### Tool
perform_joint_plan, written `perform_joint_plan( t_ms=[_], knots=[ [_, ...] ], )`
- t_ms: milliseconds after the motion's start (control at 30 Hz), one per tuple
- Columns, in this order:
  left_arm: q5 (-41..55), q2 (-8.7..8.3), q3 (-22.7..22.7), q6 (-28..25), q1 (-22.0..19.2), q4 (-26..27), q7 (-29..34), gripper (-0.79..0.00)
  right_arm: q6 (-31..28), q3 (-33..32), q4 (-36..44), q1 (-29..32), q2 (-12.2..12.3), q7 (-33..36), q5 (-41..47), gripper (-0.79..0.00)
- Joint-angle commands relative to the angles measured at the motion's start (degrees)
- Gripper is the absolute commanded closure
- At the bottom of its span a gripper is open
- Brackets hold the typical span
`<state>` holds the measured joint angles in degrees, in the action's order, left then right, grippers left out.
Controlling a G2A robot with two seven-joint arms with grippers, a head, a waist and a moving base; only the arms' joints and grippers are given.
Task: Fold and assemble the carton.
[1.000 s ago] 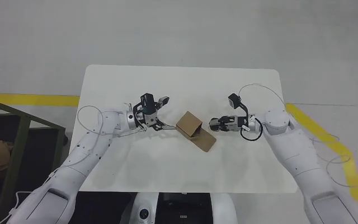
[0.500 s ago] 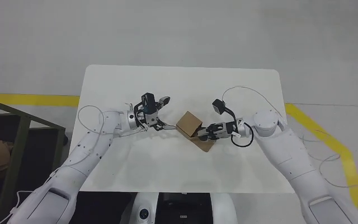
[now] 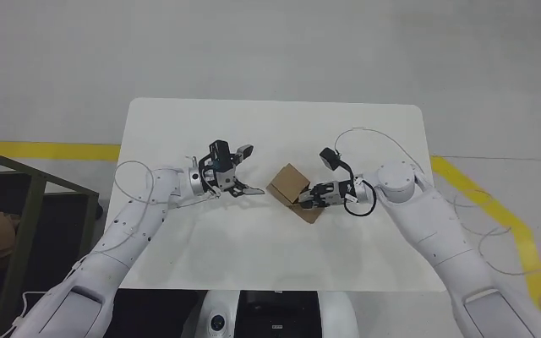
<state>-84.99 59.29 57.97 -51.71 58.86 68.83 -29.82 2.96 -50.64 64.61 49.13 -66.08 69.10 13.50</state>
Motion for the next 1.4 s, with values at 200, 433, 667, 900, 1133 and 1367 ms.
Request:
perform_joint_plan(
  t_ms=[200,433,667,900,1133,1367],
  knots=[
    [0.1,-0.1,0.4,-0.1,0.2,0.2,-0.3,-0.785,2.7,-3.5,3.1,-0.2,1.8,-0.1,-5.5,0.0],
    [0.2,-0.13,0.5,0.0,0.4,0.3,-0.3,-0.785,4.1,-5.8,6.9,0.0,2.9,0.3,-8.2,0.0],
    [0.4,-0.08,0.5,0.0,0.4,0.3,-0.3,-0.785,1.3,-5.3,12.3,2.8,3.5,-0.8,-12.0,-0.302],
    [0.5,-0.02,0.5,0.1,0.2,0.3,-0.4,-0.785,-0.4,-5.6,16.4,5.2,4.1,-6.5,-18.7,-0.382],
    [0.5,-0.06,0.7,0.3,0.4,0.2,-0.6,-0.785,-1.2,-3.7,18.5,4.9,4.2,-6.2,-25.0,-0.348],
    [0.5,-0.13,1.0,0.2,0.5,0.2,-0.7,-0.785,-1.6,-2.8,19.1,4.5,4.2,-7.0,-28.5,-0.354]
  ],
)
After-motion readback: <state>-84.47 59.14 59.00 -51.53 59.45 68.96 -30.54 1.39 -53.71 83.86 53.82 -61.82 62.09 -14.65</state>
